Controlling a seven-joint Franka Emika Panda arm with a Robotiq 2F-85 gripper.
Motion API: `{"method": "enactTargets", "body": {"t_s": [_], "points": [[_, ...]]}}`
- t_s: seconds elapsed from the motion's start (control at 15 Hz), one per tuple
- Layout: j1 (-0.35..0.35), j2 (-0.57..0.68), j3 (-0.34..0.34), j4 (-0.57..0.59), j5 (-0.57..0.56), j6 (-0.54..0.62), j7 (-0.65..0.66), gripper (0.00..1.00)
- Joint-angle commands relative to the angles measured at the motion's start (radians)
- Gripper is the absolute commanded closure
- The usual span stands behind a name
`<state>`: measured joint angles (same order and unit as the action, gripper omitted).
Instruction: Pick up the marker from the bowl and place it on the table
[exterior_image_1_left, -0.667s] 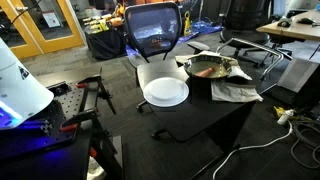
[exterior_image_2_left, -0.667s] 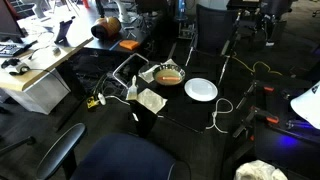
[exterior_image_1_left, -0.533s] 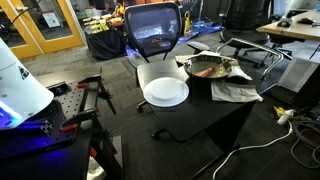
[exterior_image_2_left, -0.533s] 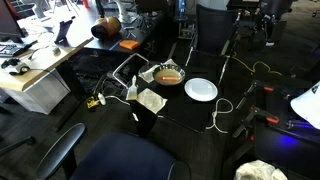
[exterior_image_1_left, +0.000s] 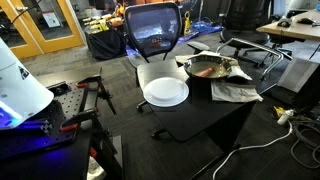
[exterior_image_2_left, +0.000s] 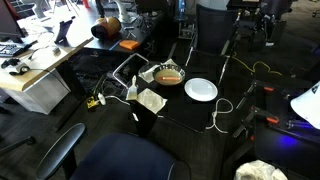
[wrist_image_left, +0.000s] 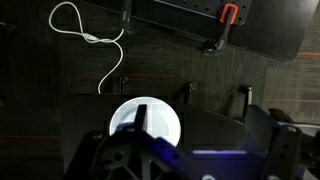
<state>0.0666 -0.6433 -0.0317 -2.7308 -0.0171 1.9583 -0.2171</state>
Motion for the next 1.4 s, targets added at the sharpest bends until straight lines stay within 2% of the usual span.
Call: {"method": "enactTargets", "body": {"t_s": [0.0, 0.27, 0.87, 1.13, 1.33], "points": [[0.011, 0.057, 0.022, 0.046, 0.004, 0.068, 0.028, 0.00], [0.022, 0.164, 0.029, 0.129, 0.024, 0.260, 0.046, 0.00], [0.013, 0.593, 0.034, 0.337, 0.039, 0.680, 0.054, 0.00], [-0.002, 0.788, 0.038, 0.441, 0.029, 0.788, 0.072, 0.00], [-0.010, 0.892, 0.046, 0.516, 0.039, 0.810, 0.079, 0.00]]}}
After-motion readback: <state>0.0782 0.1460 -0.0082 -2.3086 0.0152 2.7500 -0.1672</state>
